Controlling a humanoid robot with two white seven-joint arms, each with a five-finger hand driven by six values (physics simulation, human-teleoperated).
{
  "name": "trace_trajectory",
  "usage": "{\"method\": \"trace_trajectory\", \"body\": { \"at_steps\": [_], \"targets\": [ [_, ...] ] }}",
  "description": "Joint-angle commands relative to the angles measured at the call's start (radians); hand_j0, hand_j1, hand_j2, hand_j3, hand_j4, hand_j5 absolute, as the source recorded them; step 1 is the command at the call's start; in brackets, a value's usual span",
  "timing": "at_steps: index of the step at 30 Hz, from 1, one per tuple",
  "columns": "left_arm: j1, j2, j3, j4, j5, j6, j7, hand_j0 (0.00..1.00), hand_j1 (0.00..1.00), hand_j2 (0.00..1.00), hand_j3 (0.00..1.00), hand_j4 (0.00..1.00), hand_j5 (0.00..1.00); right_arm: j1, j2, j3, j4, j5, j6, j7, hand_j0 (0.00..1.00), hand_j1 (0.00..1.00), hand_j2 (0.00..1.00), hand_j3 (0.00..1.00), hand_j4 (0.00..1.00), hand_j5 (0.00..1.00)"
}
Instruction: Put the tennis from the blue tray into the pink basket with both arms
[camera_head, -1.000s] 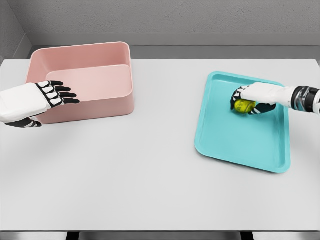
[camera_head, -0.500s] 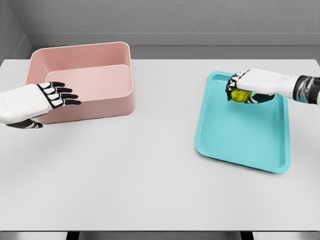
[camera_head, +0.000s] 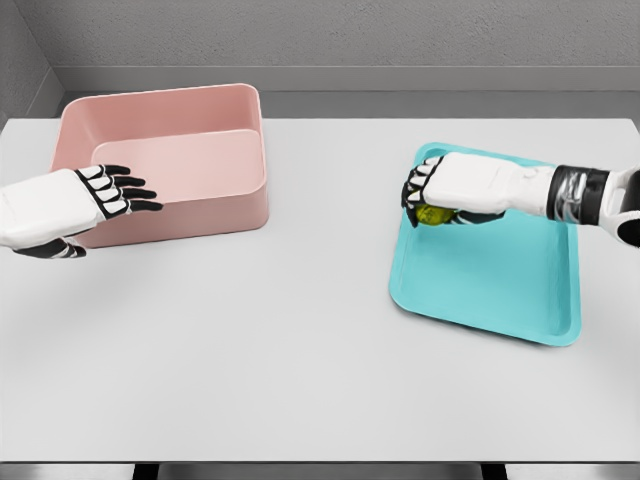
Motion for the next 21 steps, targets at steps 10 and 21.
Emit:
{"method": "trace_trajectory", "body": {
  "at_steps": [10, 21],
  "targets": [
    [0.002, 0.001, 0.000, -0.001, 0.005, 0.001, 0.000, 1.00, 1.00, 1.00, 1.00, 1.00, 1.00, -0.025, 0.097, 0.141, -0.115, 0.034, 0.004, 0.014, 0.43, 0.43, 0.43, 0.43, 0.43, 0.43],
    [0.008, 0.003, 0.000, -0.003, 0.002, 0.001, 0.000, 1.00, 1.00, 1.00, 1.00, 1.00, 1.00, -0.118, 0.246, 0.320, -0.080, 0.072, 0.004, 0.014, 0.43, 0.43, 0.43, 0.43, 0.43, 0.43]
  ]
}}
